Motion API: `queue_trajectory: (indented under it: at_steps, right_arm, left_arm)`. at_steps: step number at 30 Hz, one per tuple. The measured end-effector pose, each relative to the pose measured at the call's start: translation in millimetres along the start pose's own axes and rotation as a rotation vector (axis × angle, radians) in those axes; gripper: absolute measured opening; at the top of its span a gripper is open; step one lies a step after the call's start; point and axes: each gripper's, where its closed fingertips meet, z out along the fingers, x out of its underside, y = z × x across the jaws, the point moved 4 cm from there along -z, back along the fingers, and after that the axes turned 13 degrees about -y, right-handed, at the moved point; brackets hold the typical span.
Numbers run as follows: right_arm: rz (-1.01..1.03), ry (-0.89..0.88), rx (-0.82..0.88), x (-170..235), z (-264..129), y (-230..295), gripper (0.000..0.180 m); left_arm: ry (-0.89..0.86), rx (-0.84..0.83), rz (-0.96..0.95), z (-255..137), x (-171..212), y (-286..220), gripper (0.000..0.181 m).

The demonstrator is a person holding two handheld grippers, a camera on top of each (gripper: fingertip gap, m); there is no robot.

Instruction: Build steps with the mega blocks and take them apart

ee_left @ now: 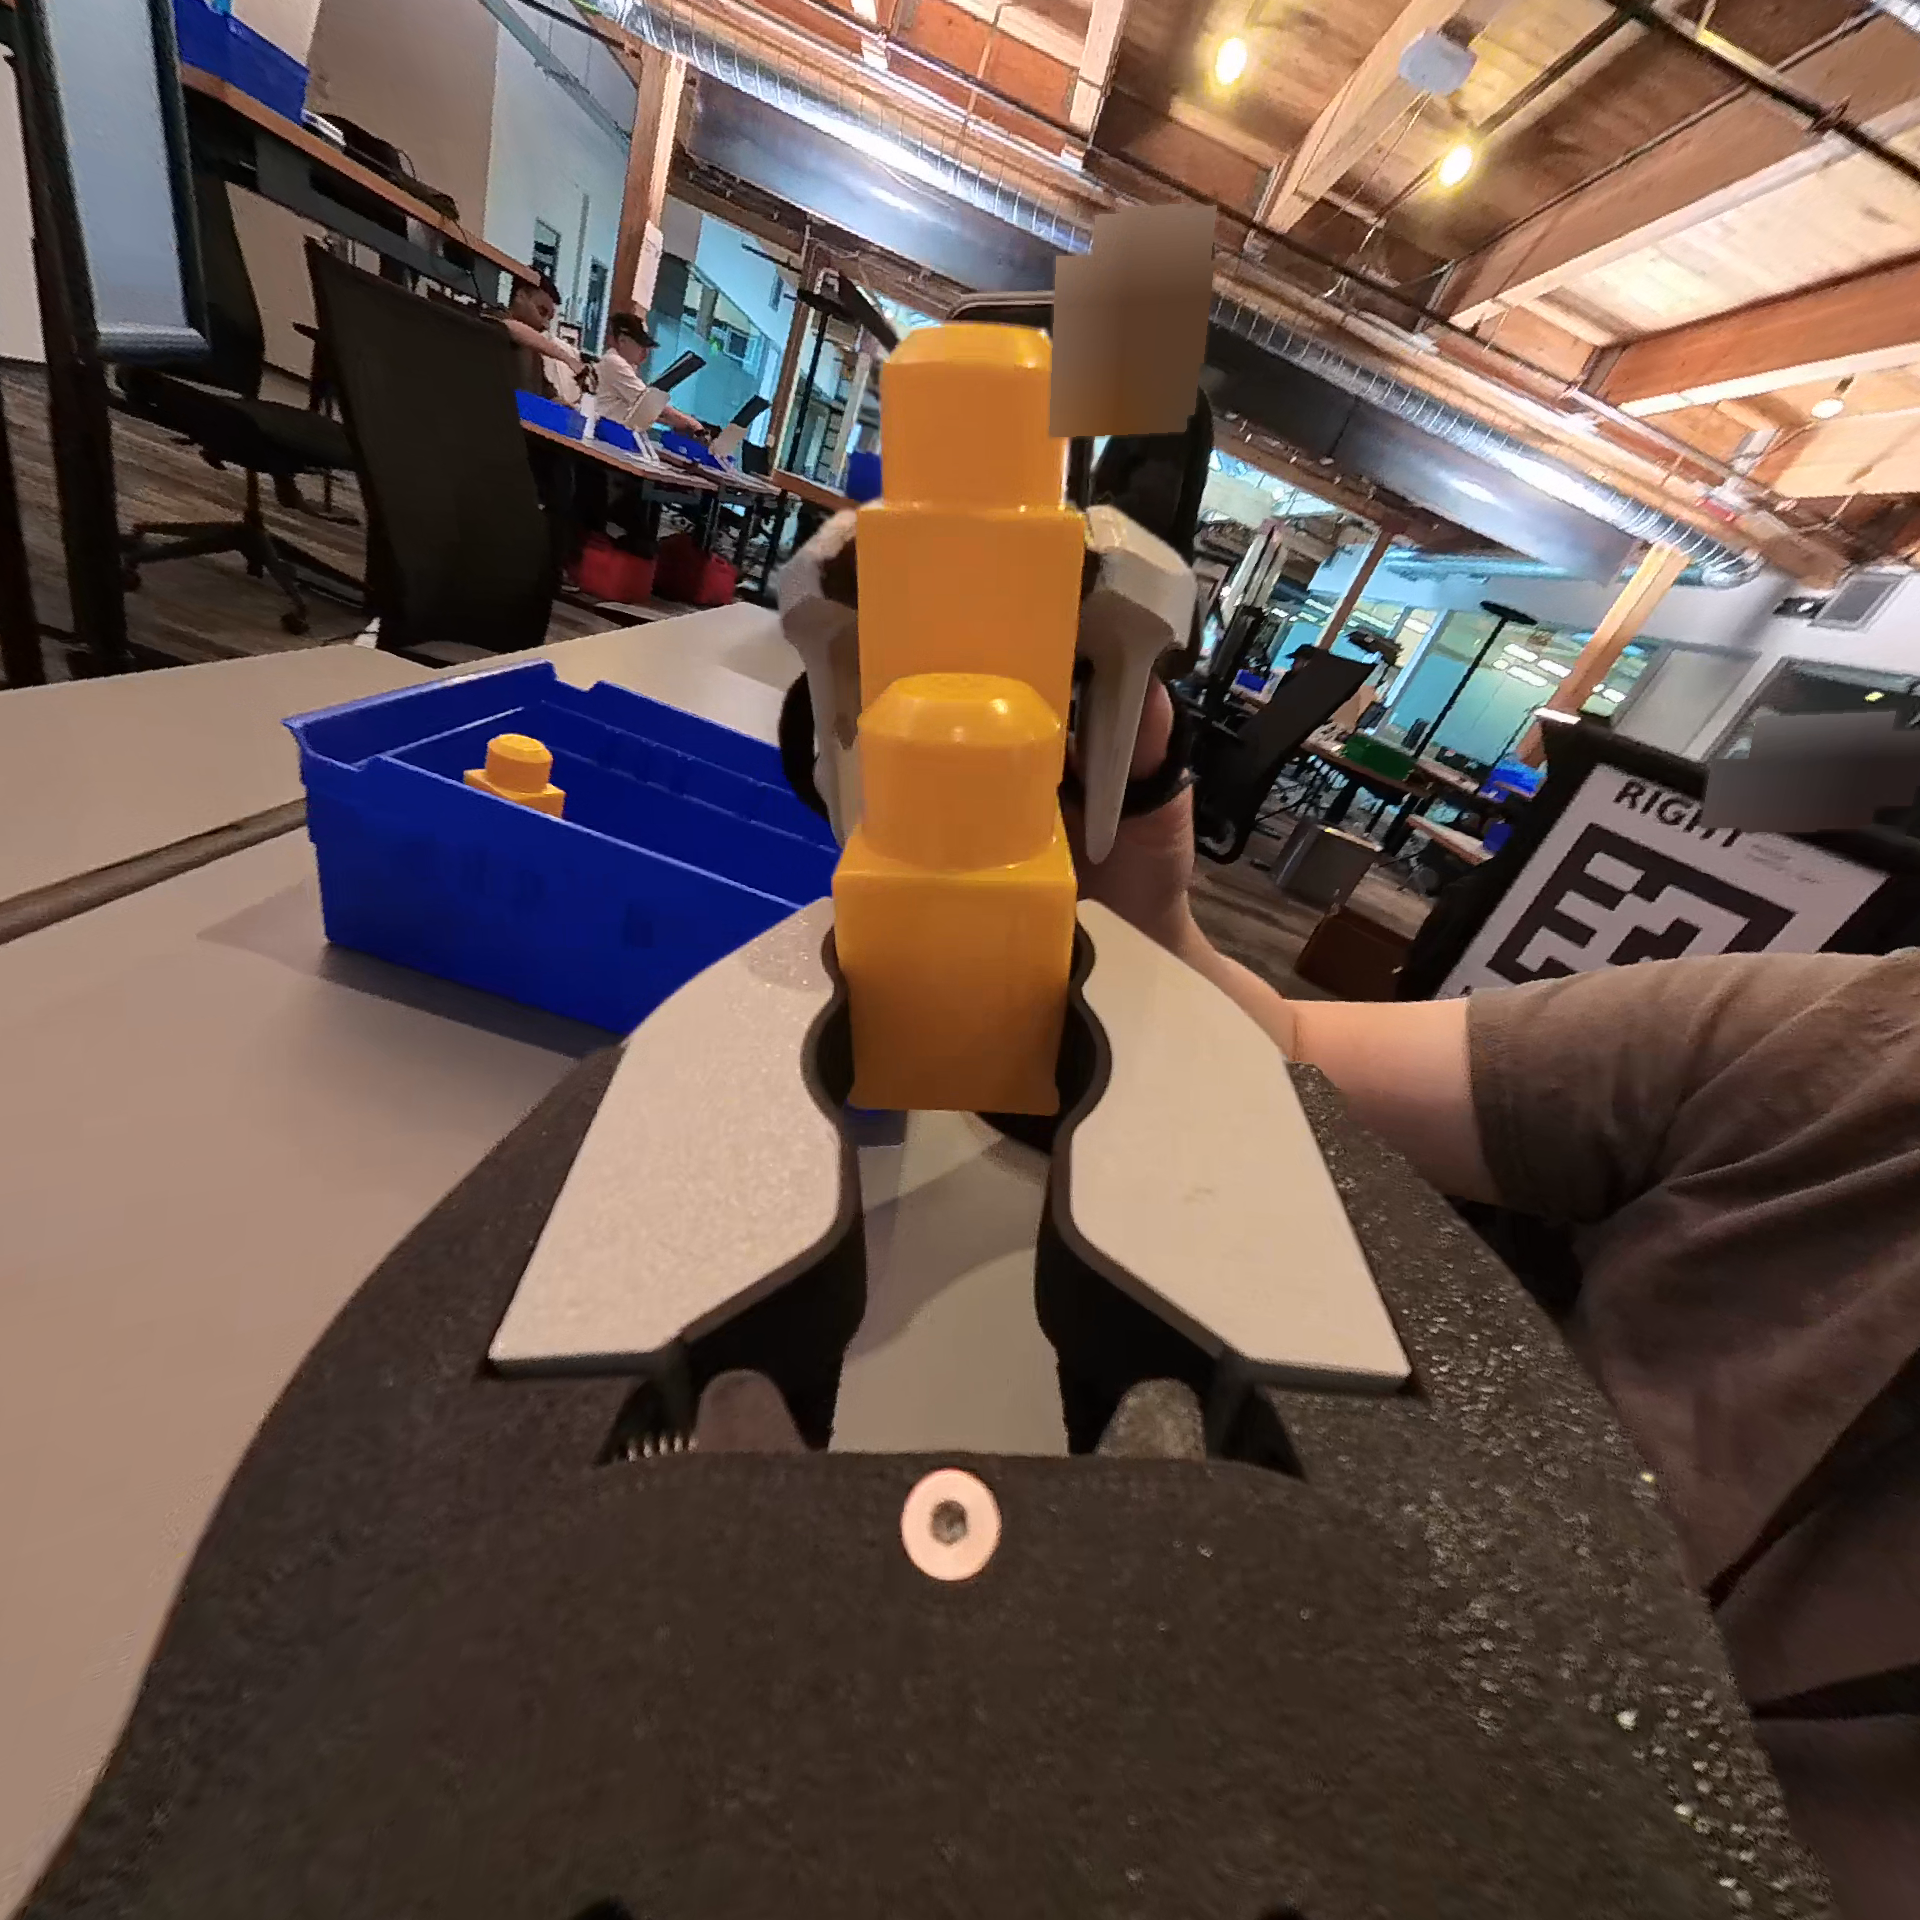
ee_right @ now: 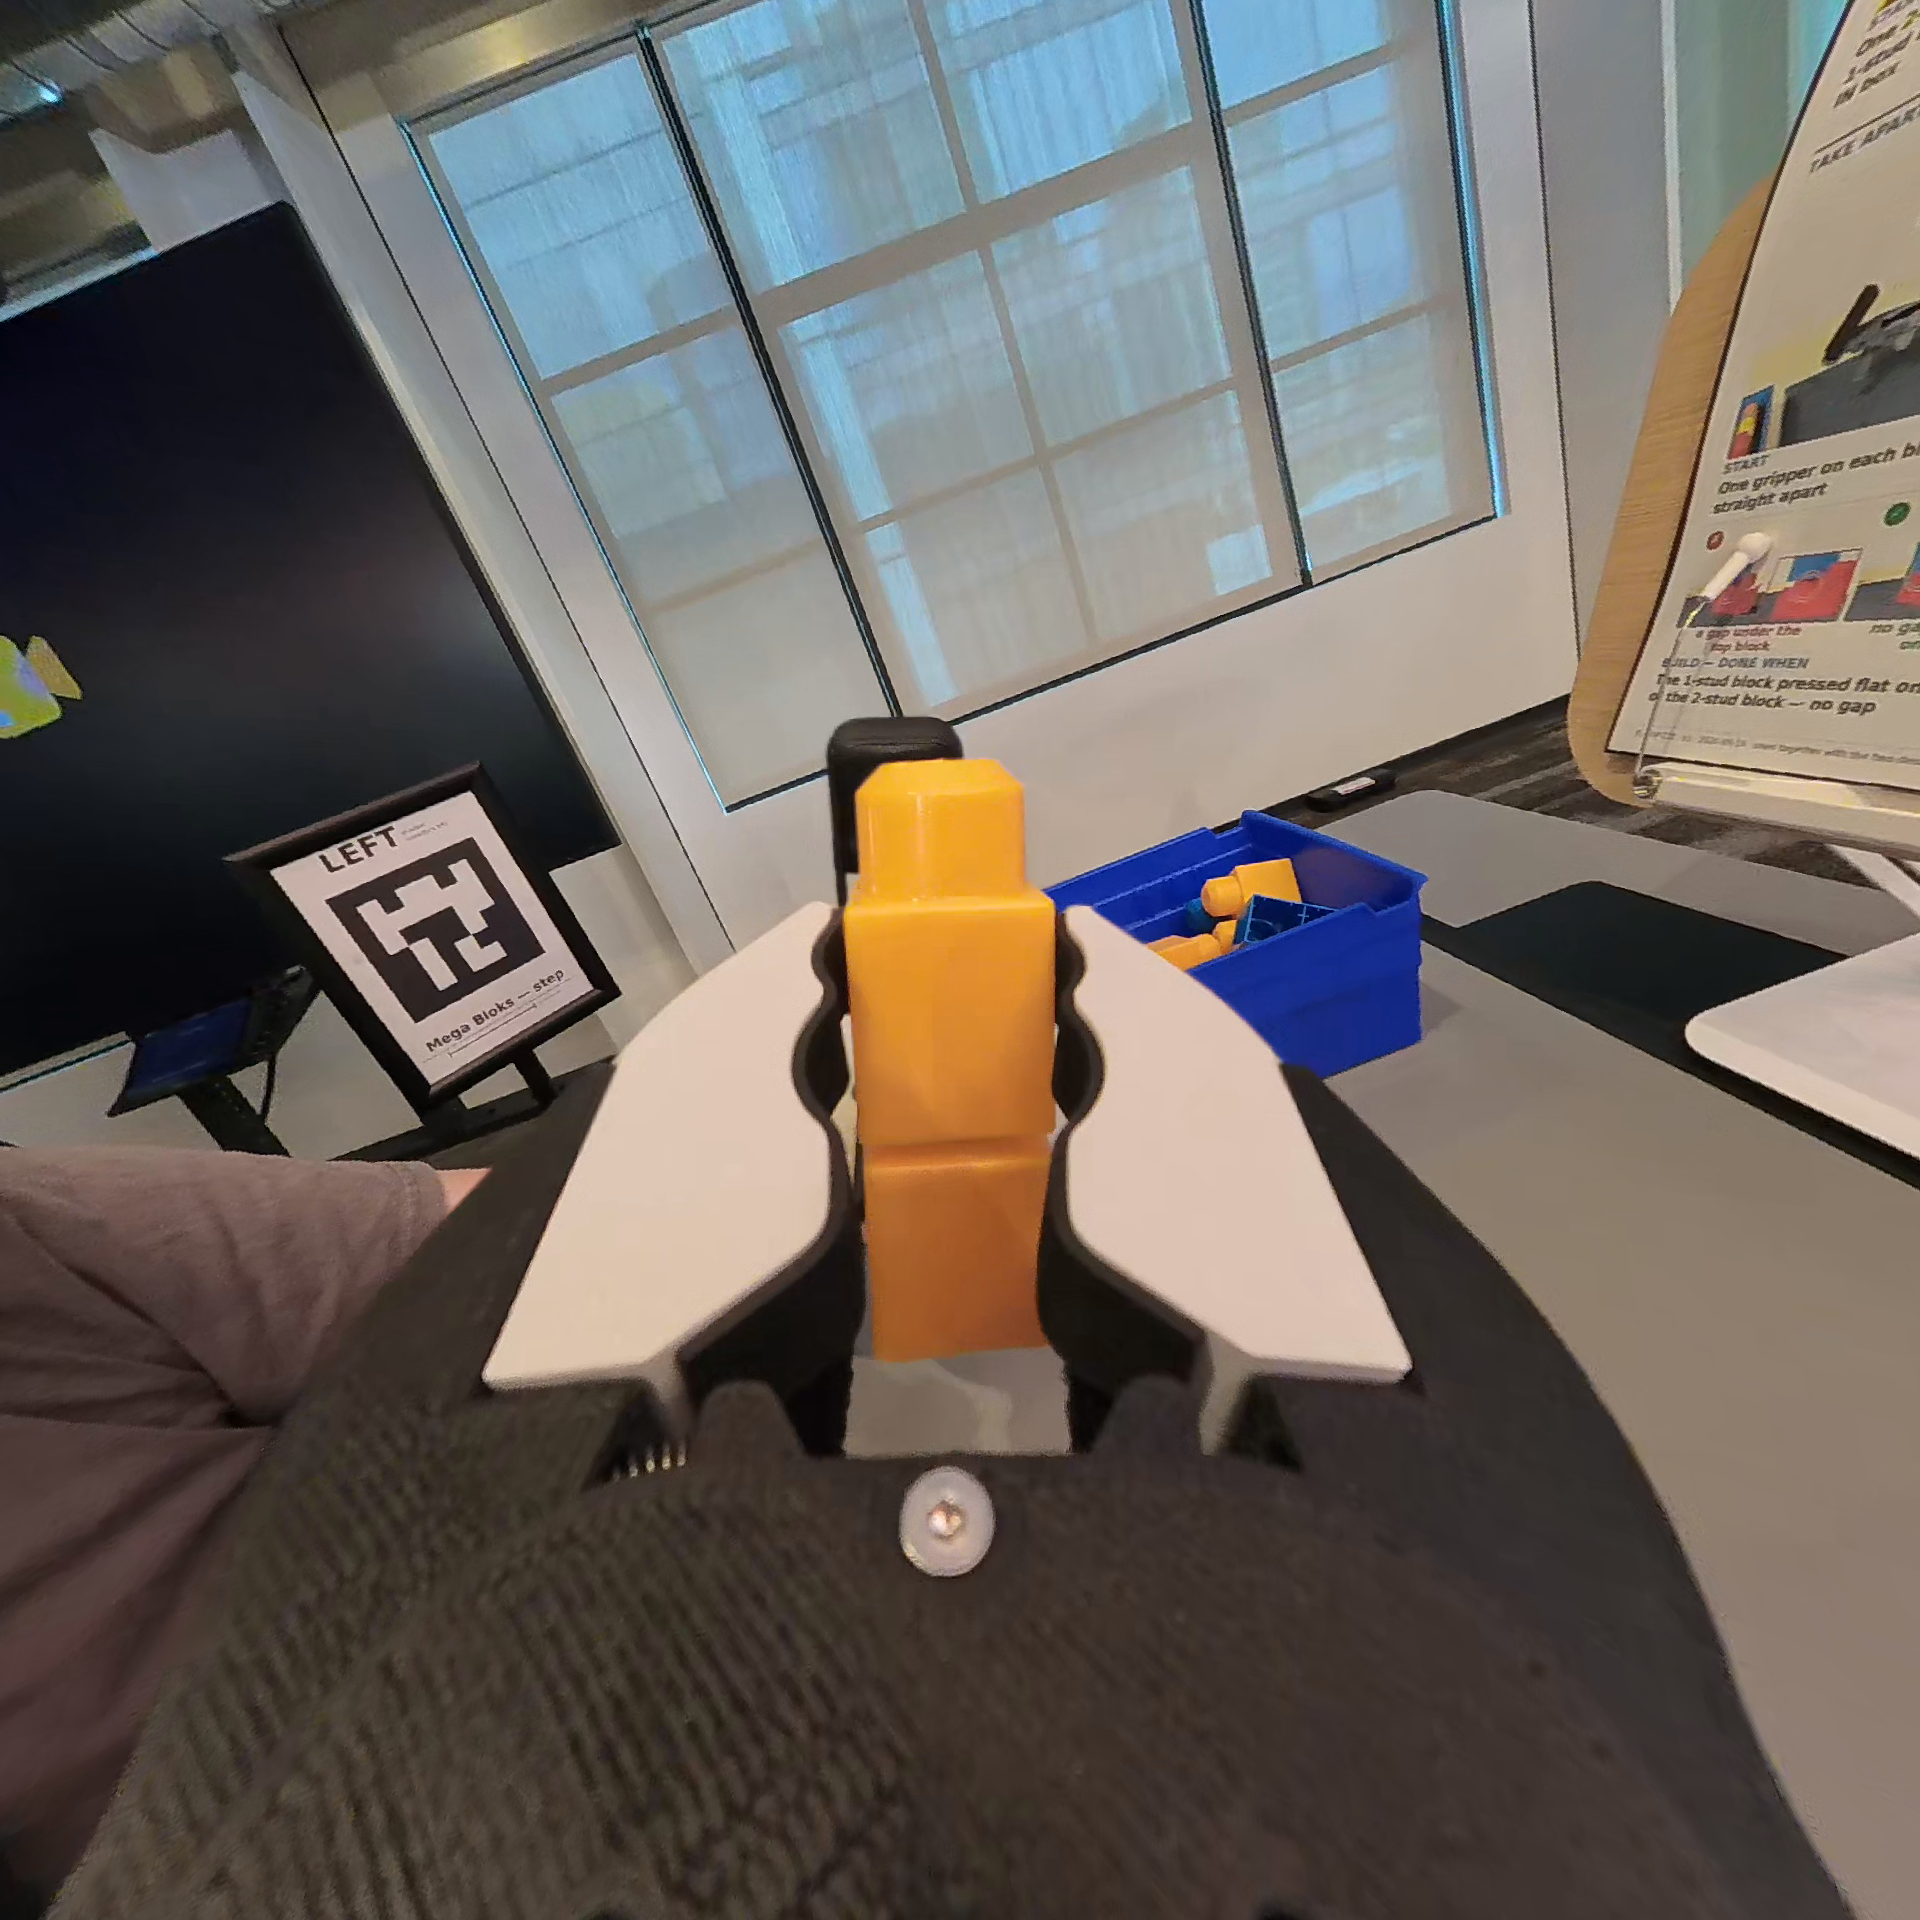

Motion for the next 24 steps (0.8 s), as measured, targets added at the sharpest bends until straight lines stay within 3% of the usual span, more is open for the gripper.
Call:
queue_trajectory:
  at_steps: [21, 24]
  right_arm:
    - [0.010, -0.062, 0.015, 4.1, 0.7, -3.4, 0.037]
    - [-0.037, 0.024, -0.011, 2.4, 0.3, -3.7, 0.037]
  left_arm:
    - [-0.004, -0.007, -0.007, -2.4, -2.3, 2.8, 0.036]
    - [0.046, -0.032, 0.105, -4.0, -4.6, 6.2, 0.037]
